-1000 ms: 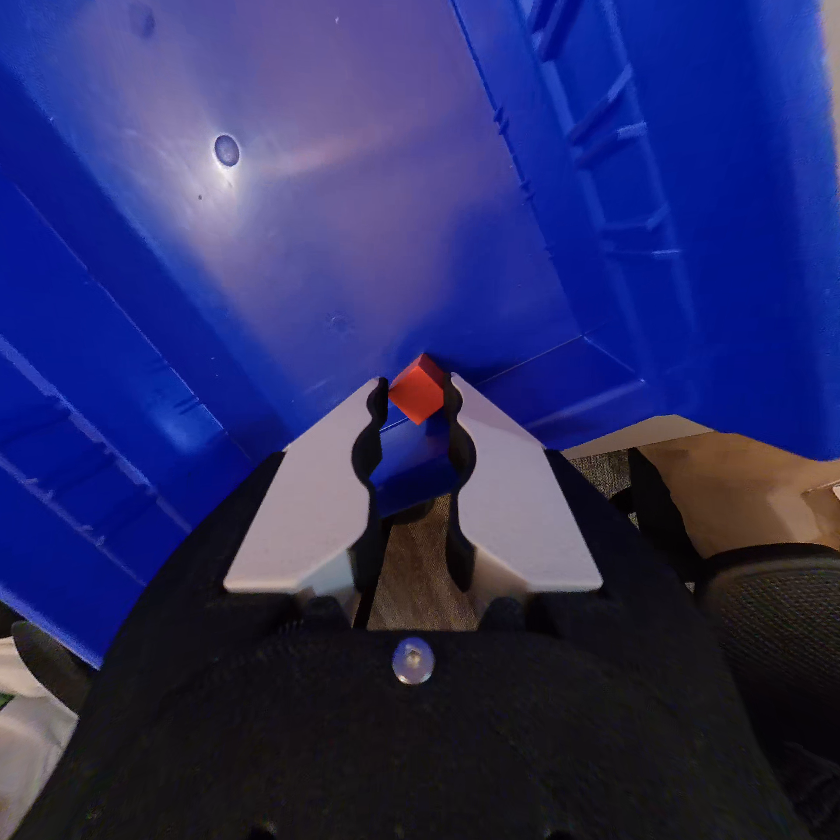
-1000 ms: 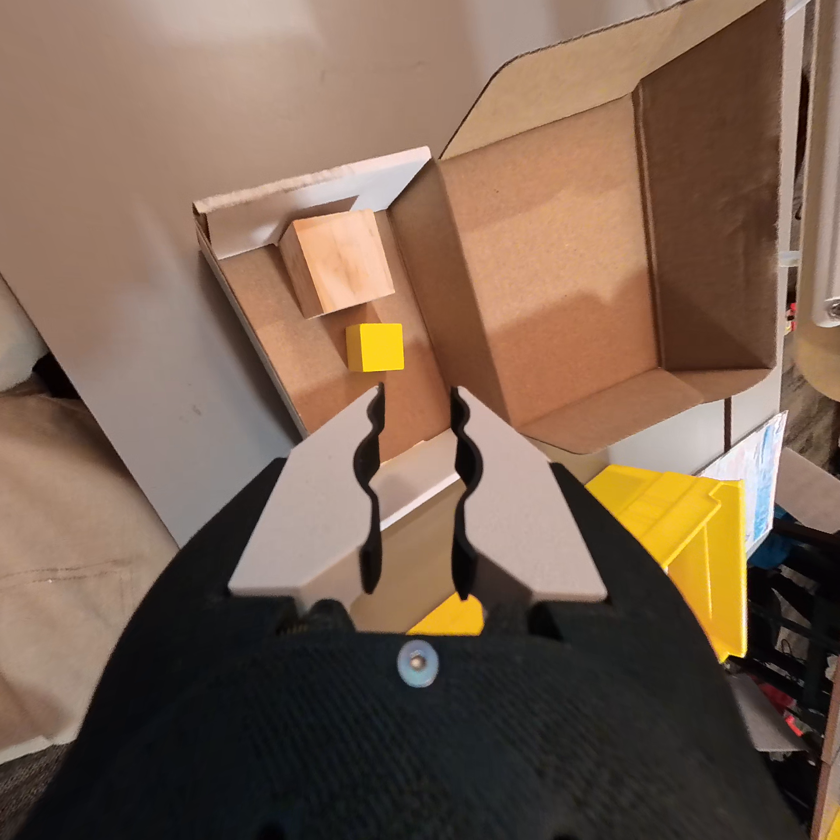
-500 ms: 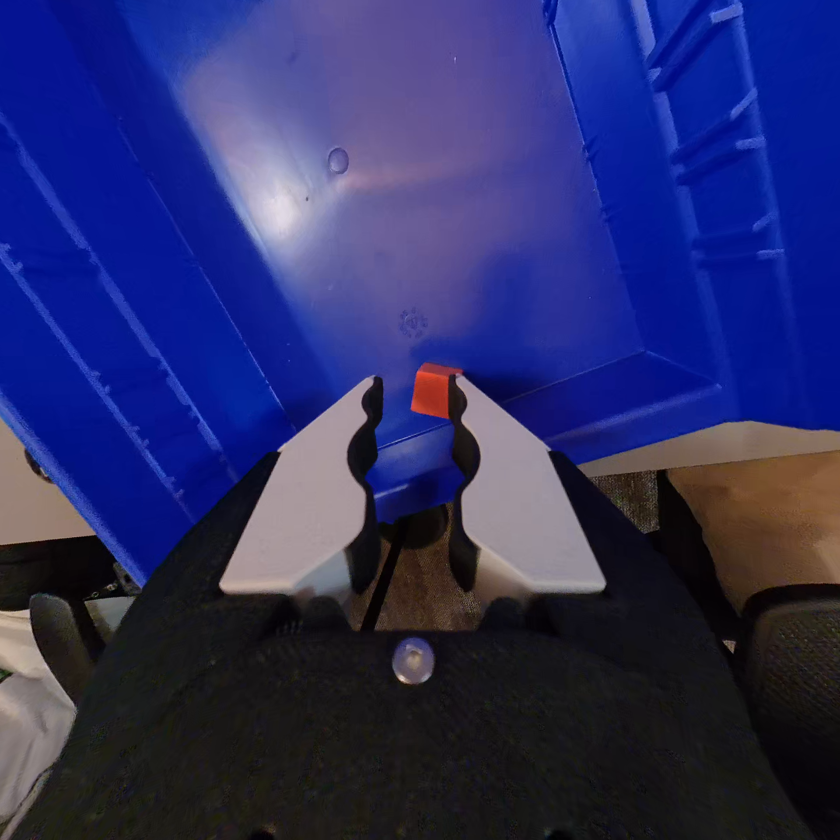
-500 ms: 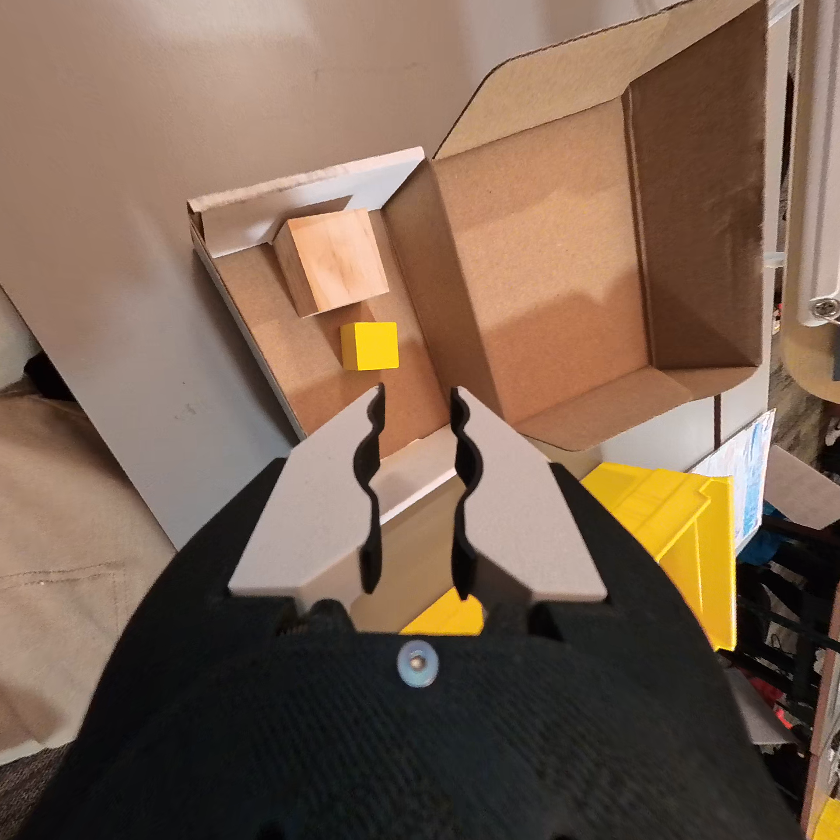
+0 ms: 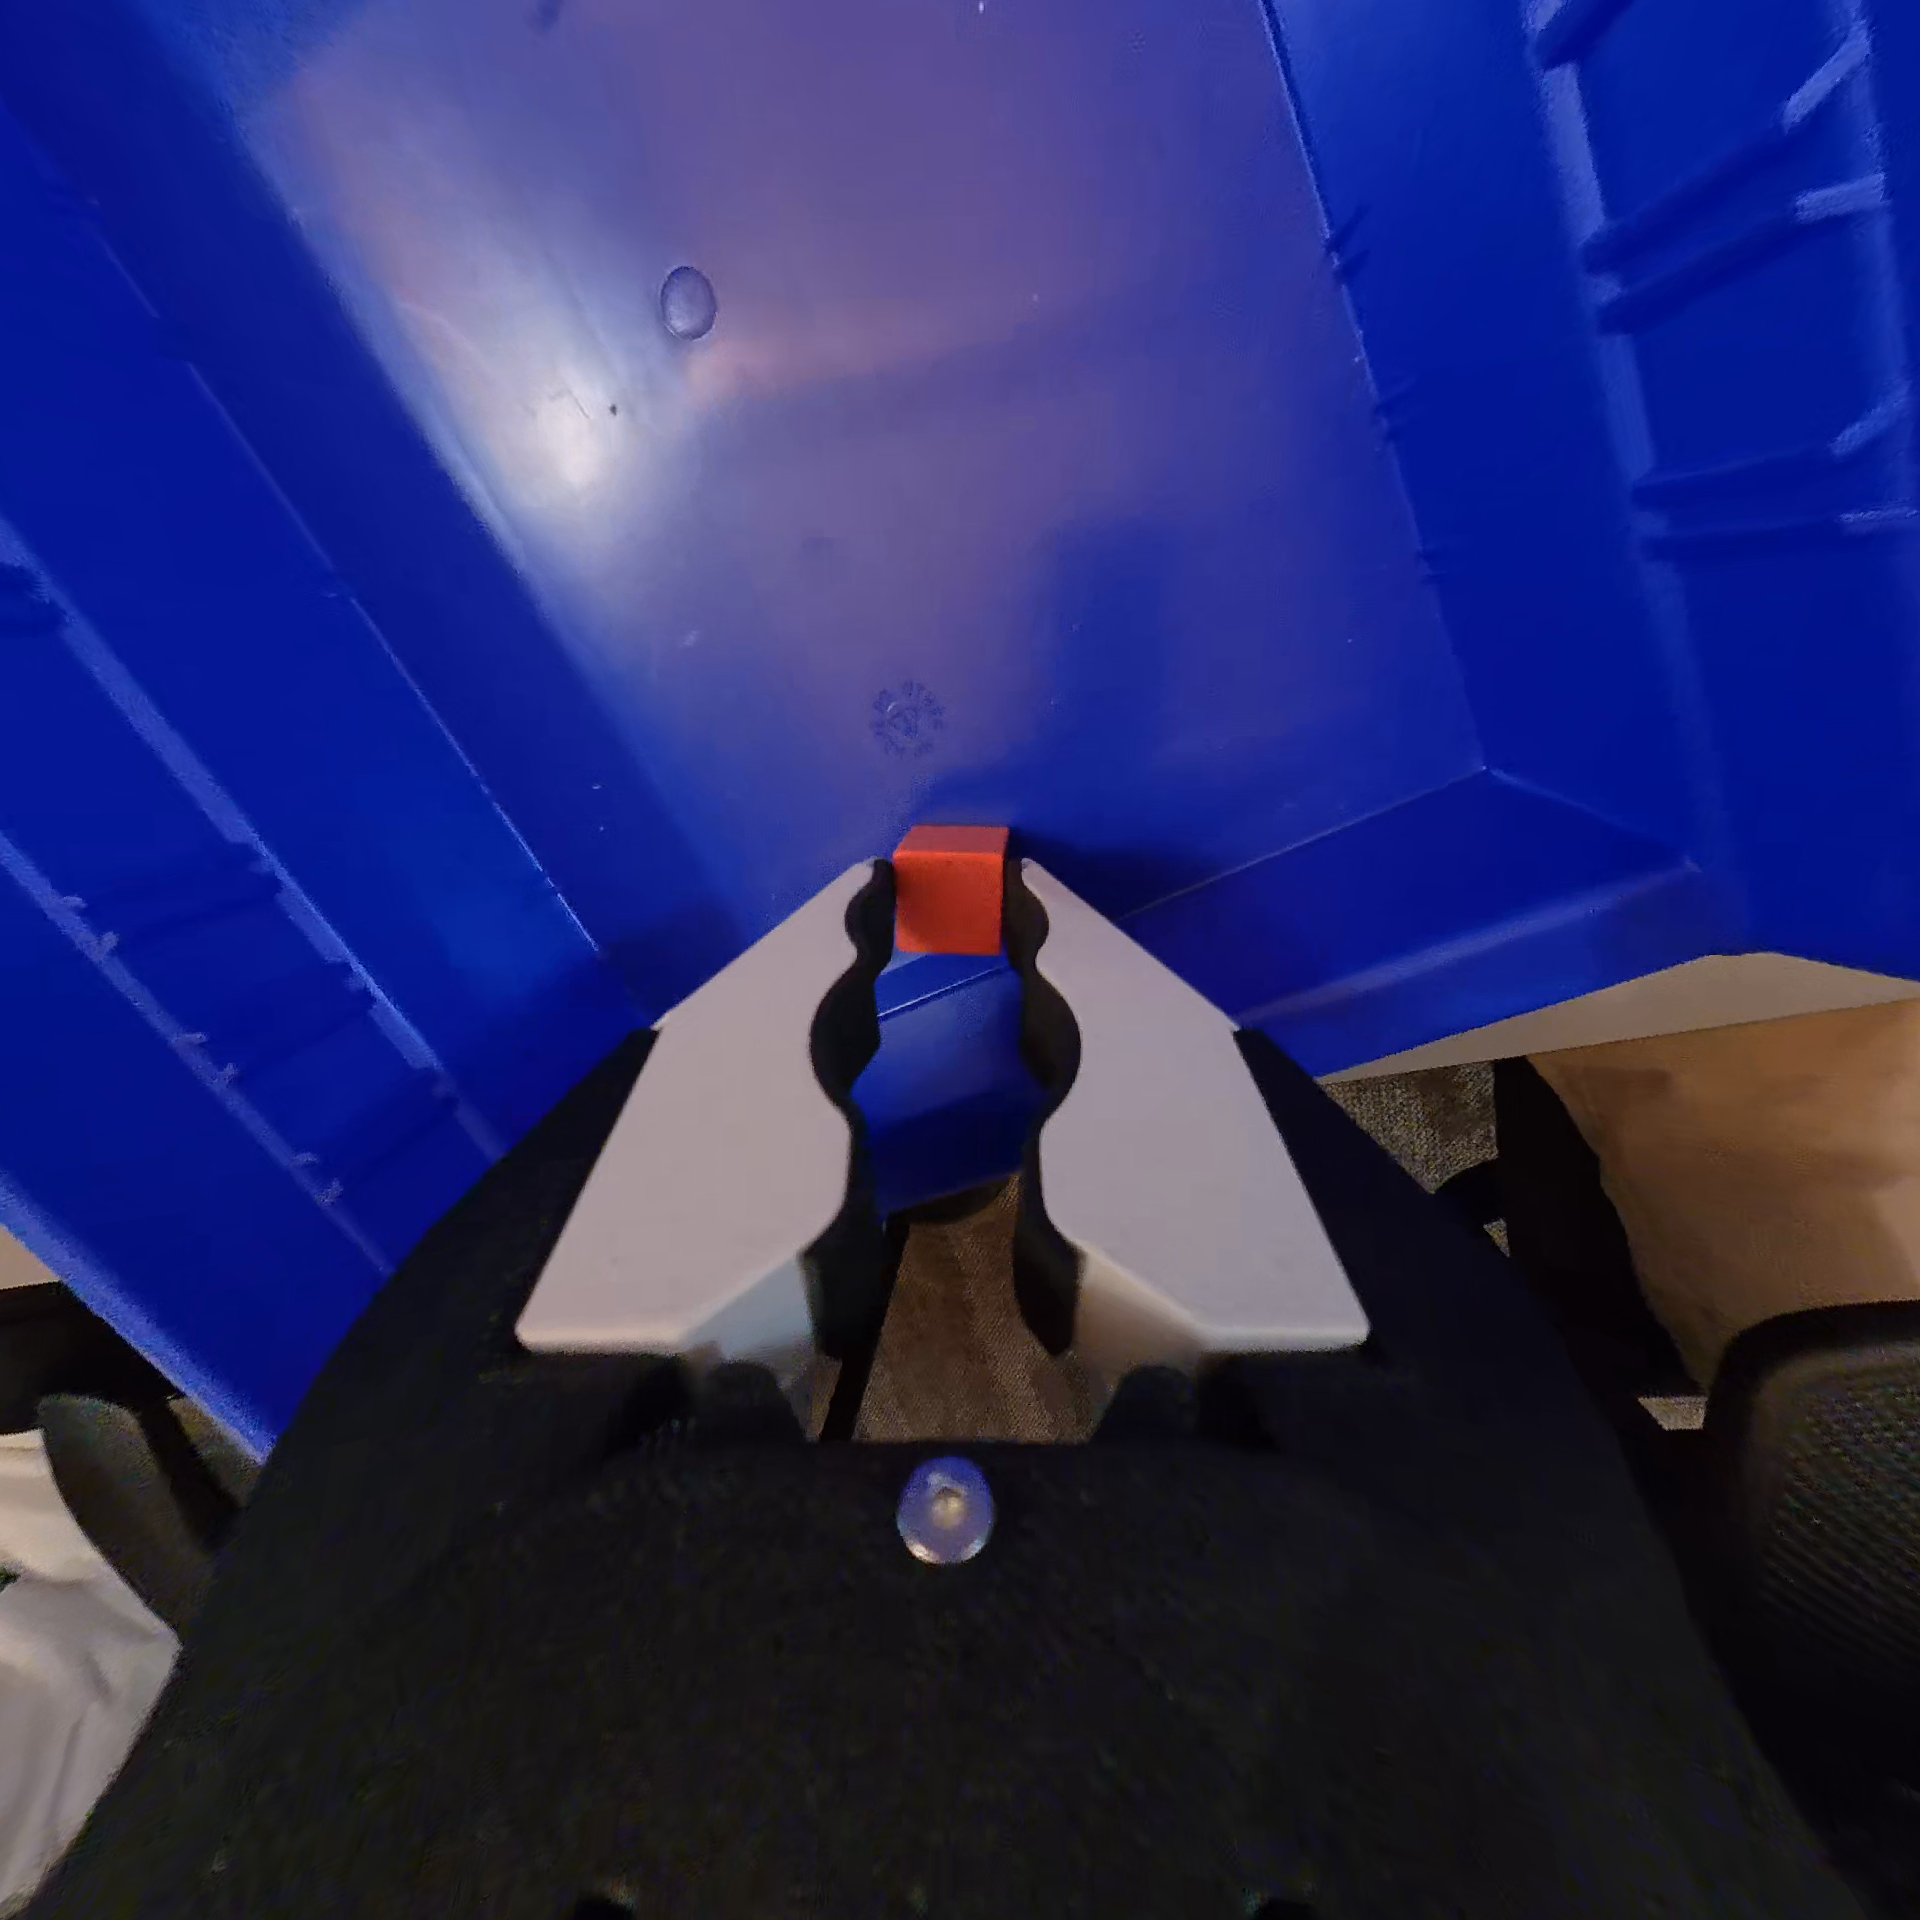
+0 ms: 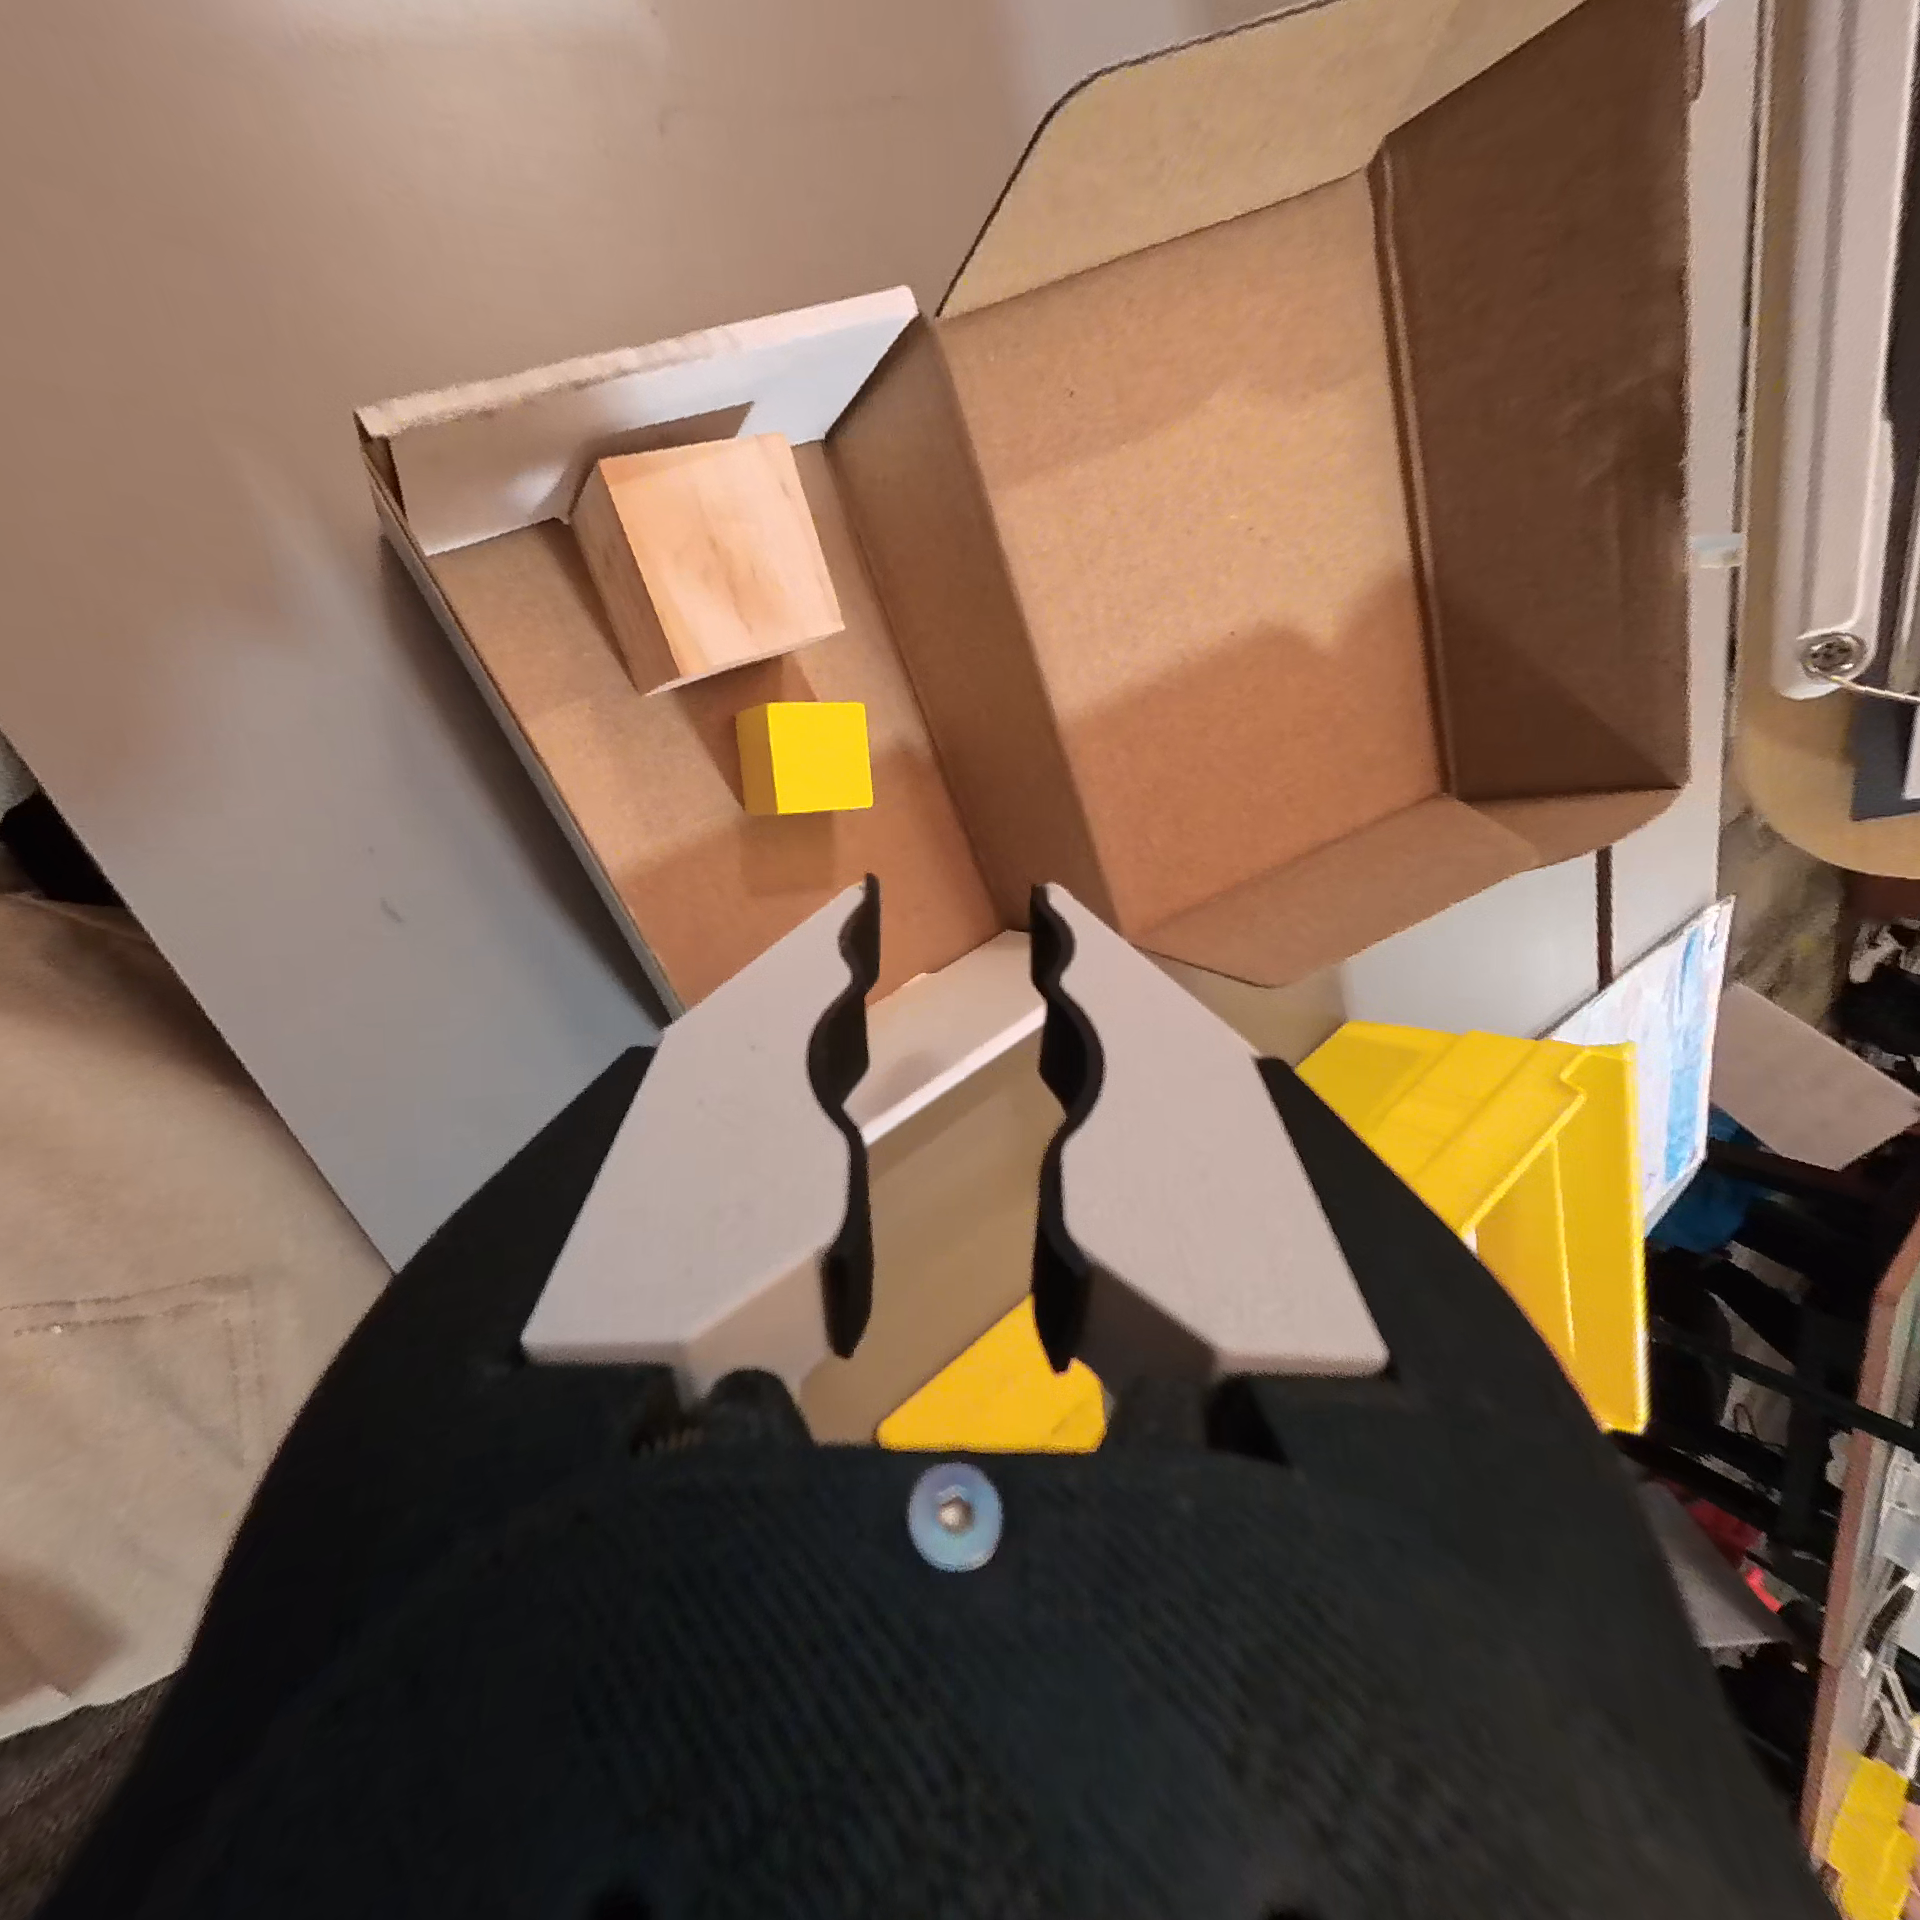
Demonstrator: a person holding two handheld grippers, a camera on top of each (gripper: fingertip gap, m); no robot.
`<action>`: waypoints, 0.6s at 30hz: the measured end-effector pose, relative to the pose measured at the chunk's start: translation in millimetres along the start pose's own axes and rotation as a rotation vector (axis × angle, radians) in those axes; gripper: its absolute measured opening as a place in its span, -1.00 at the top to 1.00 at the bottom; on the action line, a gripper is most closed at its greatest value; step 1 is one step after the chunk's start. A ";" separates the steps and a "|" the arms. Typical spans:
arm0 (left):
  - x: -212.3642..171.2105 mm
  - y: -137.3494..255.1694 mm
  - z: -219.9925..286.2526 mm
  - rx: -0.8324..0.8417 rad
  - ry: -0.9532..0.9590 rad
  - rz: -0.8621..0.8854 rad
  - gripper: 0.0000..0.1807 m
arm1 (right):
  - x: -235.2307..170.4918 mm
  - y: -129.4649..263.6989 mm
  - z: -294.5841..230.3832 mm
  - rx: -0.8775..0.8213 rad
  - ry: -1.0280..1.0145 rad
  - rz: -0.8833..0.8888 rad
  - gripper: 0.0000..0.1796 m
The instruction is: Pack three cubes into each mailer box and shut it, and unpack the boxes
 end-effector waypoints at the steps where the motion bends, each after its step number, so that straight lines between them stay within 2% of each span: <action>1: 0.0 0.0 -0.3 0.008 -0.004 -0.004 0.77 | 0.1 1.3 0.7 -0.004 -0.001 0.002 0.70; 5: 5.8 9.4 -3.8 0.060 -0.046 0.051 0.77 | -0.3 6.0 5.1 -0.020 -0.004 0.008 0.70; 10: 30.2 81.4 16.4 0.077 -0.115 0.351 0.77 | -14.2 14.9 24.4 -0.059 -0.058 0.006 0.70; 14: 52.1 151.0 75.2 0.066 -0.307 0.617 0.78 | -29.0 28.4 41.6 -0.089 -0.121 0.022 0.70; 18: 69.4 195.2 165.0 0.030 -0.584 0.779 0.78 | -36.6 42.7 50.0 -0.122 -0.149 0.041 0.71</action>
Point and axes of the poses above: each gripper's, where its closed fingertips meet, y back along the fingers, x out of its top, z = x × y across the jaws, the point moved 3 cm from there along y, back along the fingers, and after that the axes turned 7 degrees about -z, right-handed, at the moved point
